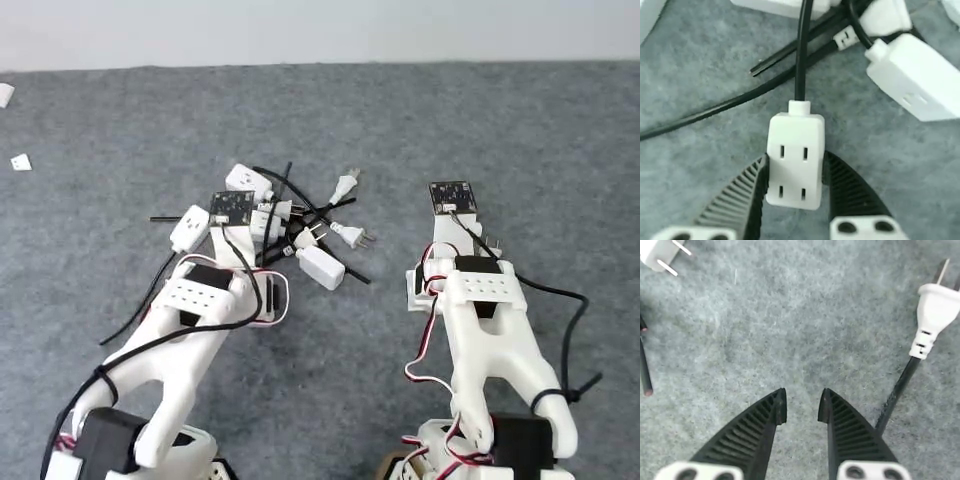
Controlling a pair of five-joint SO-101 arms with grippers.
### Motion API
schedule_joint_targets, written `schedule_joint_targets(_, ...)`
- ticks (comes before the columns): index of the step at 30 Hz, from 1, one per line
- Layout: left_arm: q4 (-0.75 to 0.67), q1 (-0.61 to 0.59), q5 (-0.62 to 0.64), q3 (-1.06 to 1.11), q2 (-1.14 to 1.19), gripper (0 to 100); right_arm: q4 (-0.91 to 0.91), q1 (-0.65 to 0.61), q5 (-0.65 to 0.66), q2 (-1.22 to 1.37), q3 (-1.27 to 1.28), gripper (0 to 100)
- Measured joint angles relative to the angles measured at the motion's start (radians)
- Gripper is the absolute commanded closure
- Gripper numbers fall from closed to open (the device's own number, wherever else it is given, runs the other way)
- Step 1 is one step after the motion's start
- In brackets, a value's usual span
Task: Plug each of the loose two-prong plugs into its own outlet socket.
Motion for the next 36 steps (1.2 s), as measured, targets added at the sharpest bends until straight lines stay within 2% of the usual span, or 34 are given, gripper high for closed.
schedule_joint_targets(4,0.008,-0.043,0.026,0.002,-0.052,76,0.000,0.000,0.000,0.000,0.000,88.4)
schedule_joint_targets(6,0.026,-0.049,0.054,0.011,-0.072,70,0.000,0.000,0.000,0.000,0.000,88.4)
schedule_joint_targets(12,0.072,-0.048,0.089,0.011,-0.086,74,0.000,0.000,0.000,0.000,0.000,88.4)
schedule_joint_targets(23,0.115,-0.068,0.092,0.000,-0.091,74,0.000,-0.002,0.000,0.000,0.000,88.4)
schedule_joint_targets(29,0.163,-0.137,-0.008,-0.057,-0.091,74,0.000,0.000,0.000,0.000,0.000,88.4)
schedule_joint_targets(36,0.087,-0.164,-0.063,-0.054,-0.091,74,0.008,0.002,0.000,0.000,0.000,88.4)
